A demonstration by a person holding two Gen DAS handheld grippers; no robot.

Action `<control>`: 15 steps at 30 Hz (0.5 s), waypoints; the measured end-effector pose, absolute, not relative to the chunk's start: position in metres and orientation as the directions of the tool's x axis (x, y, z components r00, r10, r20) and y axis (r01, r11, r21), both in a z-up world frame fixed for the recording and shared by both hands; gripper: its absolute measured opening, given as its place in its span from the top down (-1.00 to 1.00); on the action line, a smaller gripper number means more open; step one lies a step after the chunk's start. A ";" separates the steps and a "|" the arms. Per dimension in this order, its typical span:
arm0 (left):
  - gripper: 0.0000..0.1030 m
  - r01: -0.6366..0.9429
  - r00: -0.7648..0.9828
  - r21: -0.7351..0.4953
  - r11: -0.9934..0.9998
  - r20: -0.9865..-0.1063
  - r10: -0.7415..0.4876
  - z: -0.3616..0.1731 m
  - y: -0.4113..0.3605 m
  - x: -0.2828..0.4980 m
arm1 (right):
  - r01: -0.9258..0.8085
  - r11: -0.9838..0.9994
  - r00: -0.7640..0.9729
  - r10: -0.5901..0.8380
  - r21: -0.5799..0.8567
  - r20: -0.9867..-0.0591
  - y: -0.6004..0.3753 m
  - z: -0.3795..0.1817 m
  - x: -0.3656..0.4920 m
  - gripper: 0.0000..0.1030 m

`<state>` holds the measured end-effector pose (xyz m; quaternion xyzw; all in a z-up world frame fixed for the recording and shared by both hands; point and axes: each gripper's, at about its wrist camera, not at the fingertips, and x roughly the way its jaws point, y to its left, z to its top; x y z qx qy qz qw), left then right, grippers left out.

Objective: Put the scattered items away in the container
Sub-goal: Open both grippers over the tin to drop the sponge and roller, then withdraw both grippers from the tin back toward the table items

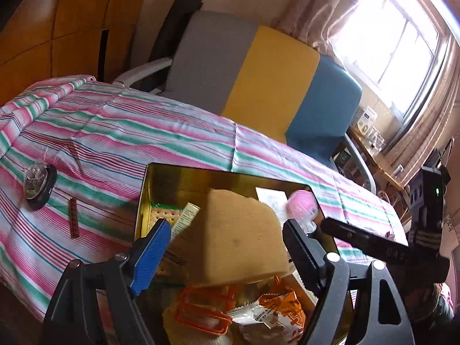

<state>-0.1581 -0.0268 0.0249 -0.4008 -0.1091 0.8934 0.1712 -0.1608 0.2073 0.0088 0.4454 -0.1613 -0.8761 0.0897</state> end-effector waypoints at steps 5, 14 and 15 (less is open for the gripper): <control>-0.59 -0.201 -0.640 -0.349 -0.915 -0.660 0.393 0.031 -0.029 -0.134 | 0.004 -0.920 -0.602 -0.316 0.393 -0.733 0.224 0.013 -0.131 -0.42; -0.59 -0.443 -0.509 -0.332 -0.833 -0.672 0.538 0.028 0.045 -0.060 | -0.027 -0.909 -0.633 -0.307 0.417 -0.711 0.273 0.009 -0.041 -0.44; -0.59 -0.488 -0.477 -0.327 -0.810 -0.677 0.560 0.027 0.060 -0.051 | -0.036 -0.911 -0.642 -0.294 0.411 -0.708 0.282 0.010 -0.029 -0.44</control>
